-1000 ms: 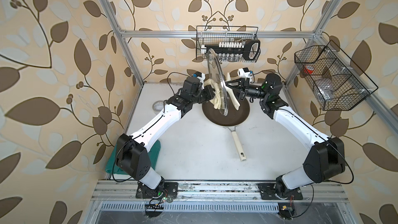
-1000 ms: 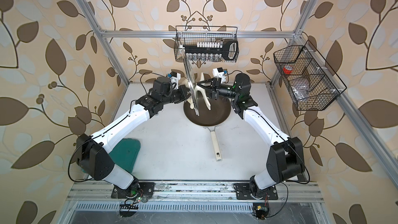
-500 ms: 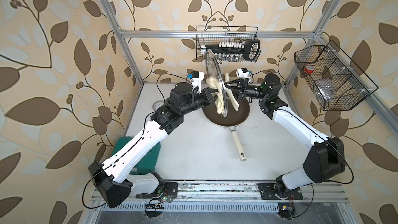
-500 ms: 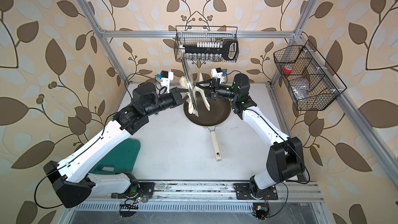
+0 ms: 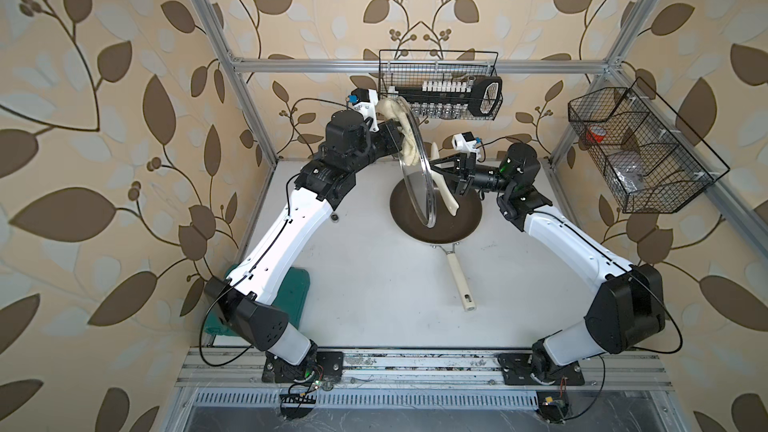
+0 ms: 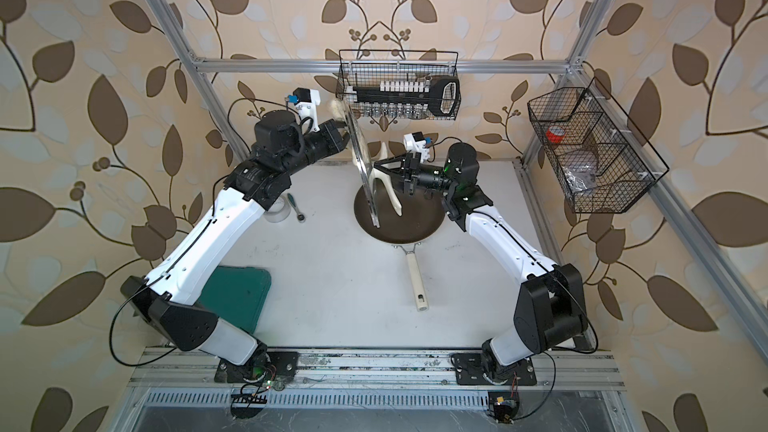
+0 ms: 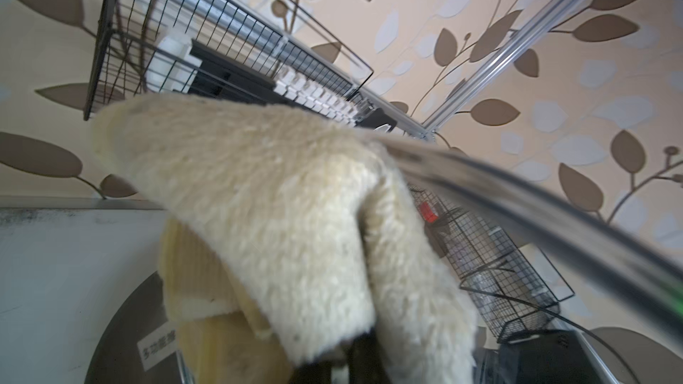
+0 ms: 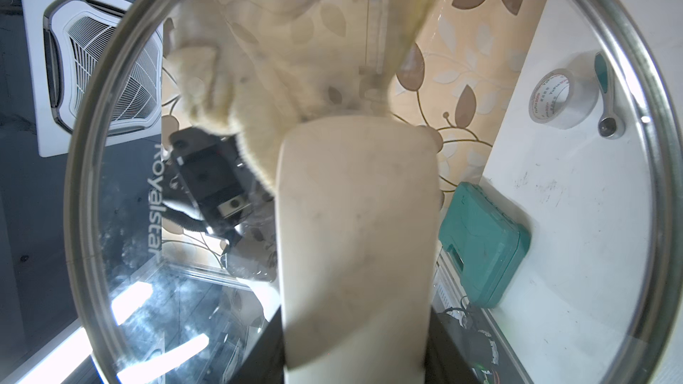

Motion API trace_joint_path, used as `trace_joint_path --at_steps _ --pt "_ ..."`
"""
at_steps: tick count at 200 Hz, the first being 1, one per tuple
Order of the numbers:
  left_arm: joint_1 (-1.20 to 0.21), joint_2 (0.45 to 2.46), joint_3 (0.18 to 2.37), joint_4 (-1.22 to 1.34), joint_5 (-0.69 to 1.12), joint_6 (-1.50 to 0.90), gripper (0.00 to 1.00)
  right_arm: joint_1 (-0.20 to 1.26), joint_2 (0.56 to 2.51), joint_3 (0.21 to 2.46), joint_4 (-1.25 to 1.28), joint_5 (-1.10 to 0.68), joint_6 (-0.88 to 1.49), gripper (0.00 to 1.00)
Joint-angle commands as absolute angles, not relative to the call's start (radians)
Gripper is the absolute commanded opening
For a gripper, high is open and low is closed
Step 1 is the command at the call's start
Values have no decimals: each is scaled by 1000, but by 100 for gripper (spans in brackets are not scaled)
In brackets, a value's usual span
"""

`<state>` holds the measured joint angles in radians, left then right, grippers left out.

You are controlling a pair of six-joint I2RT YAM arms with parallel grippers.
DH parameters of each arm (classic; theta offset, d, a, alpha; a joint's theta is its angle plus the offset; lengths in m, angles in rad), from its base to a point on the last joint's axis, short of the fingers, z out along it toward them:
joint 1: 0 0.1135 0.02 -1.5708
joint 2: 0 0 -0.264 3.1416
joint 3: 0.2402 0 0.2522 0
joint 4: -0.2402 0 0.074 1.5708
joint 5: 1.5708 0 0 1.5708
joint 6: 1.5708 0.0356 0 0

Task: Wipe the pot lid with a cloth
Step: Wipe the pot lid.

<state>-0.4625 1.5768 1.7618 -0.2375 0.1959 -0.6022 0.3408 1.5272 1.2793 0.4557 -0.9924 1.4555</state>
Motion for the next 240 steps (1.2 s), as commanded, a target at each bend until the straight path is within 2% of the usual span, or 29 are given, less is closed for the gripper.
trace_joint_path --at_steps 1,47,88,137,193,240 --pt "-469 1622 1772 -202 229 -595 0 354 1447 1358 660 -1019 1429 0" --pt "-493 1624 1628 -155 317 -702 0 344 1451 1382 662 -983 1426 0" --pt "-579 1512 1414 -61 325 -810 0 312 1457 1381 649 -895 1419 0" --pt "-625 1354 1344 -148 284 -796 0 304 1433 1336 563 -808 1351 0" --pt "-604 1143 1376 -449 64 -621 0 304 1383 1327 250 -732 1042 0" --pt "-605 1162 1587 -640 -34 -470 0 370 1369 1419 -113 -586 622 0"
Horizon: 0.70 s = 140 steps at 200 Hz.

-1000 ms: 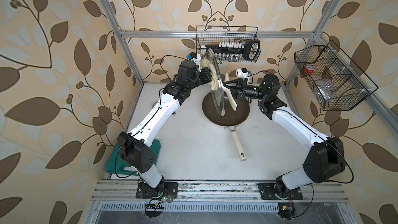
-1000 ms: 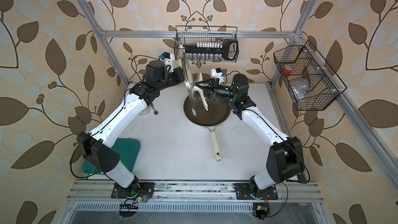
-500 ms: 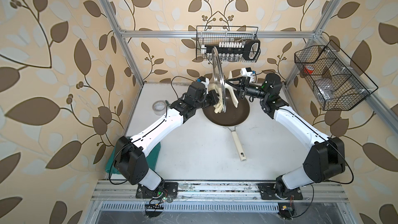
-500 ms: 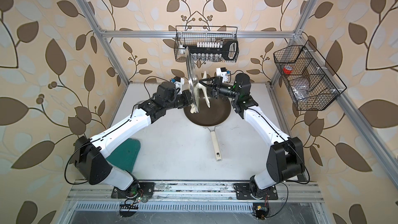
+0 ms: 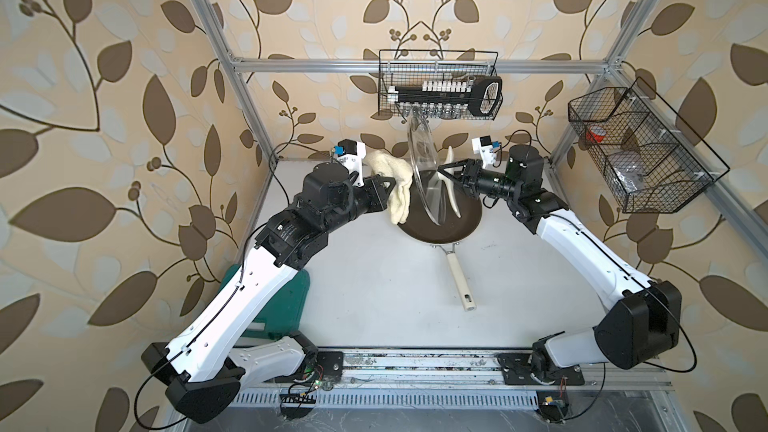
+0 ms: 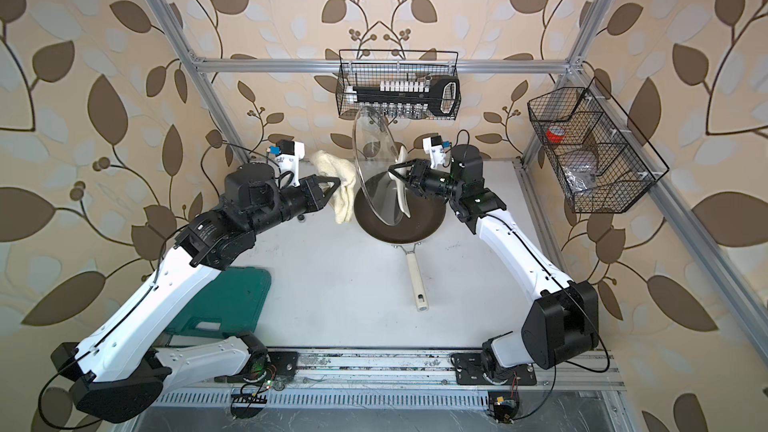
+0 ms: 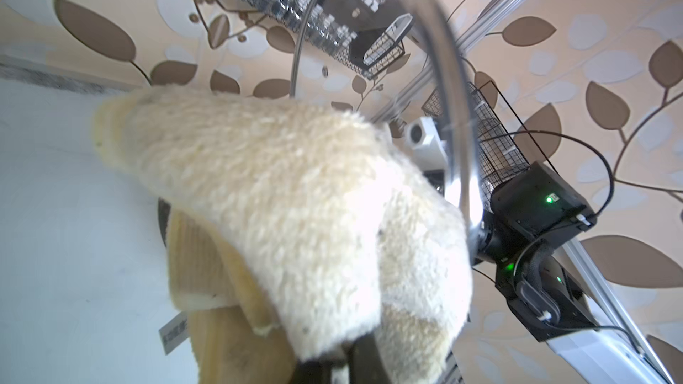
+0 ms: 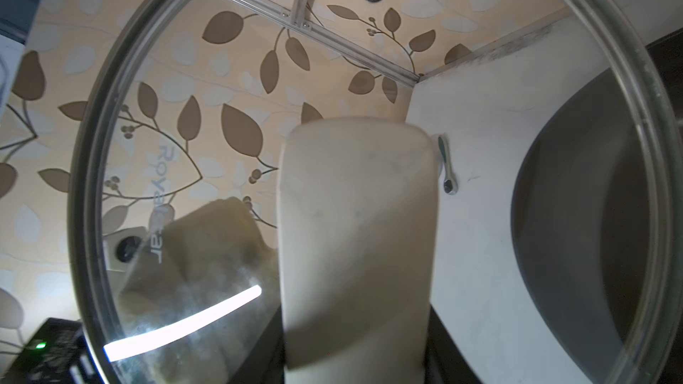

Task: Wipe the pot lid with a cloth
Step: Wipe the pot lid.

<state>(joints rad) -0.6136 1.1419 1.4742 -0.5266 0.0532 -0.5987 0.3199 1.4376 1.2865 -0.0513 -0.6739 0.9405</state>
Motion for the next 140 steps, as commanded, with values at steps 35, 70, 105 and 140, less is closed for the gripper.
trace_joint_path --at_steps 35,70,105,140 --pt "-611 1285 1775 -787 -91 -350 0 480 1367 1484 -298 -399 327 0" --pt "-611 1434 1955 -911 -166 -266 0 582 1367 1507 -378 -264 117 0" --pt "-611 1569 2040 -980 -249 -221 0 668 1354 1523 -380 -92 -39 0" --pt "-611 1627 2093 -1052 -284 -256 0 704 1333 1506 -327 58 -118 0"
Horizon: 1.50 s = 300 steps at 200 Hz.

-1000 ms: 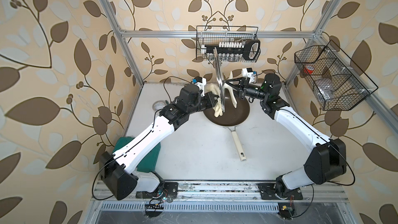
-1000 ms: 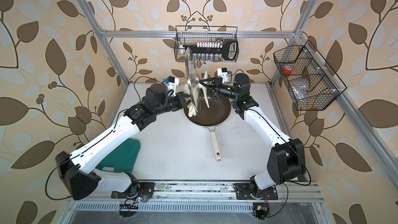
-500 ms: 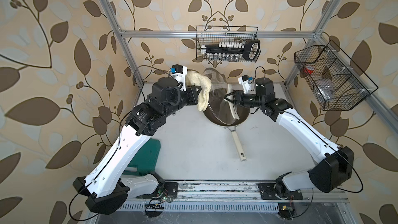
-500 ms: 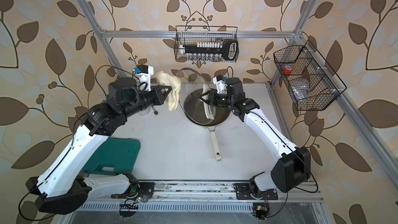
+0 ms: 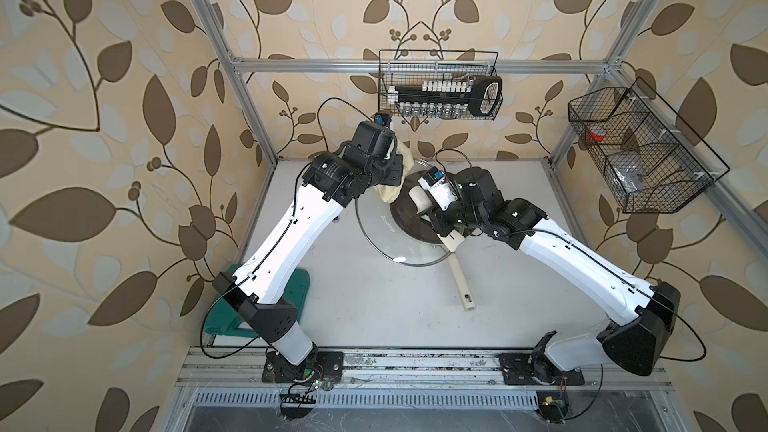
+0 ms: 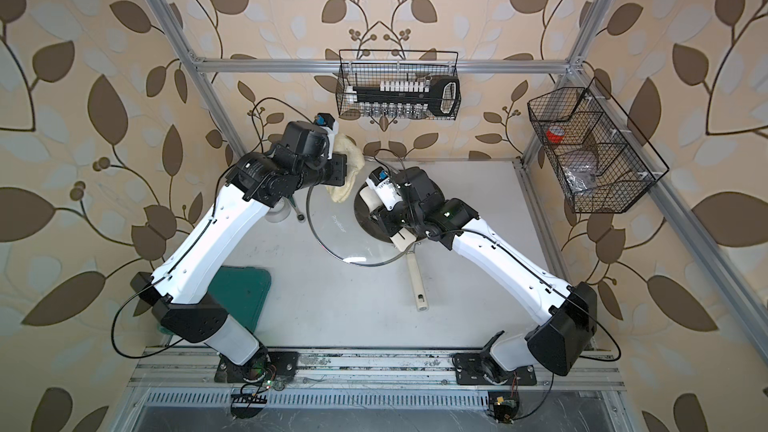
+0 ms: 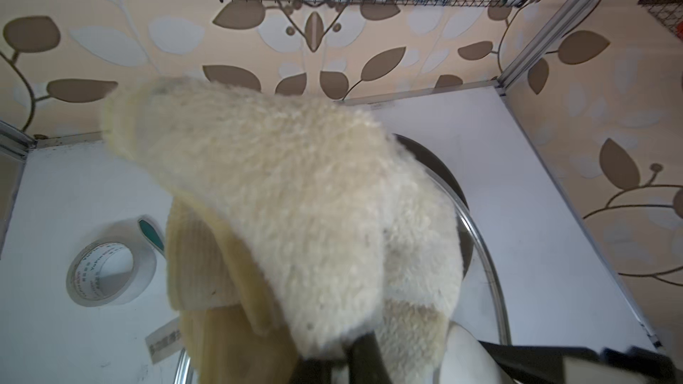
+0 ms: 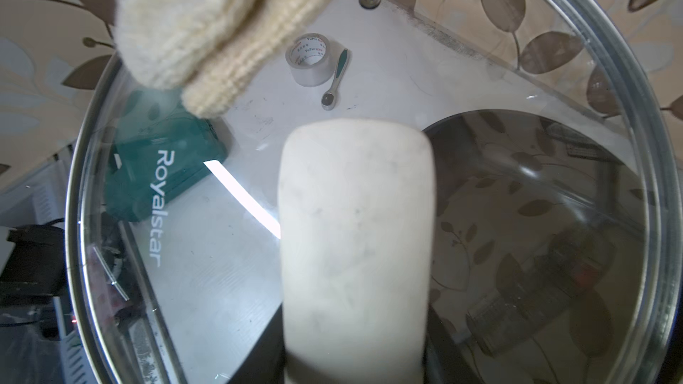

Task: Wipe the pot lid with a cloth
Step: Wipe the pot lid.

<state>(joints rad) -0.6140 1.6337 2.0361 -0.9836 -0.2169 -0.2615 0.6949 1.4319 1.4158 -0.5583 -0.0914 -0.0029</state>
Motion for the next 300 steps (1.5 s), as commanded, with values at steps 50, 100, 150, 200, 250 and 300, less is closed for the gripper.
trace_joint_path --at_steps 50,100,150,200,250,300 --pt "-637 1636 2056 -1054 -271 -325 0 703 1353 1533 -272 108 -156 0" --pt "-704 1600 1959 -1028 -330 -459 0 677 1399 1596 -262 113 -65 0" --pt "-767 1502 1790 -929 -297 -704 0 642 1433 1638 -247 103 5 0" --pt "-812 1457 1674 -852 -248 -842 0 642 1450 1656 -229 86 20 0" --pt "-760 1411 1706 -921 -322 -759 0 643 1400 1579 -186 34 -17 0" --pt "-610 1428 1772 -960 -213 -685 0 678 1343 1488 -140 -33 -156 0"
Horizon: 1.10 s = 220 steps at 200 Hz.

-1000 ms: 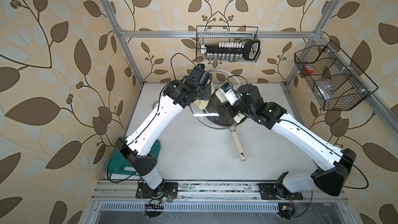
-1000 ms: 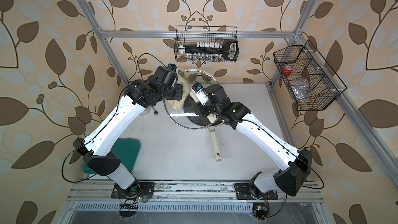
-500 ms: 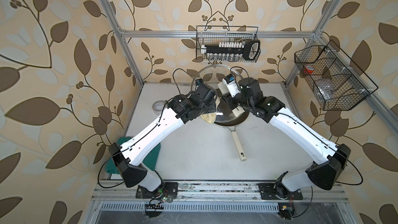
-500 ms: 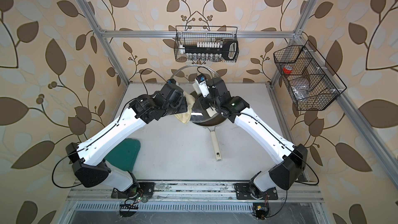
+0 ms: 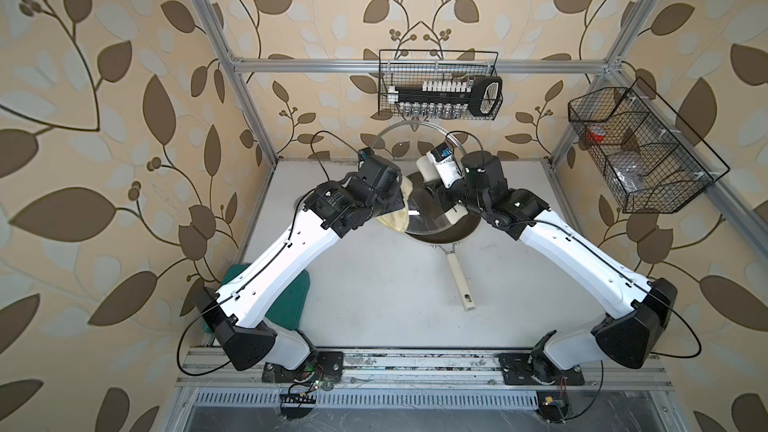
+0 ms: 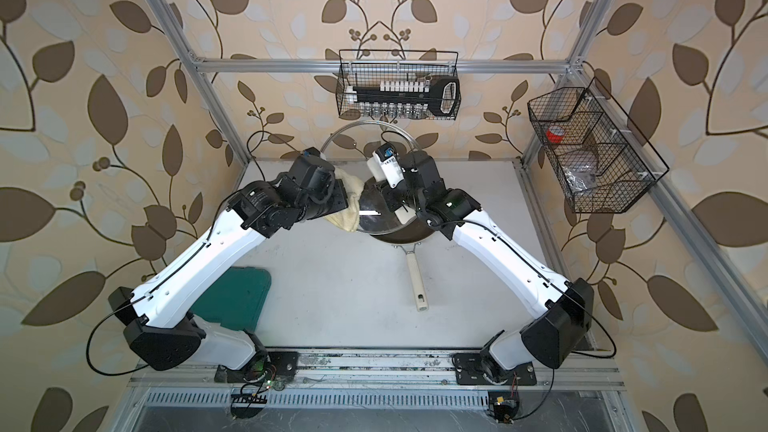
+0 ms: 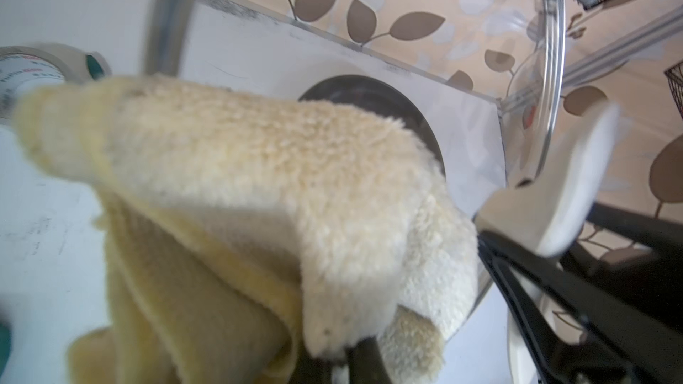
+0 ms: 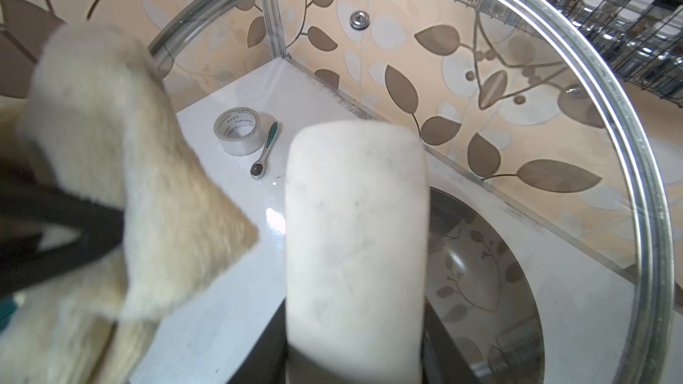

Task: Wipe the pot lid with a cloth
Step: Wipe the pot lid.

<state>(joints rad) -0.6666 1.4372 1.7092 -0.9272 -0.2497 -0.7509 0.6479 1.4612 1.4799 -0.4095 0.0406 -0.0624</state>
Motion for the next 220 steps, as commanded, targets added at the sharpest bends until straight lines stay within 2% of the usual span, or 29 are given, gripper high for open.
trace_joint_path --at_steps 1,34,98,128,220 --pt "-609 1430 1775 -961 -211 -682 0 680 1343 1488 -142 -34 -160 0" --pt "-552 1513 1898 -1008 -163 -608 0 731 1316 1449 -147 -45 -295 0" --pt "-534 1700 2186 -1149 -110 -499 0 815 1287 1407 -189 -36 -543 0" --pt "-537 1793 2319 -1183 -13 -481 0 866 1300 1410 -207 -1 -673 0" --pt "-695 1947 2451 -1239 47 -456 0 948 1370 1450 -208 75 -822 0"
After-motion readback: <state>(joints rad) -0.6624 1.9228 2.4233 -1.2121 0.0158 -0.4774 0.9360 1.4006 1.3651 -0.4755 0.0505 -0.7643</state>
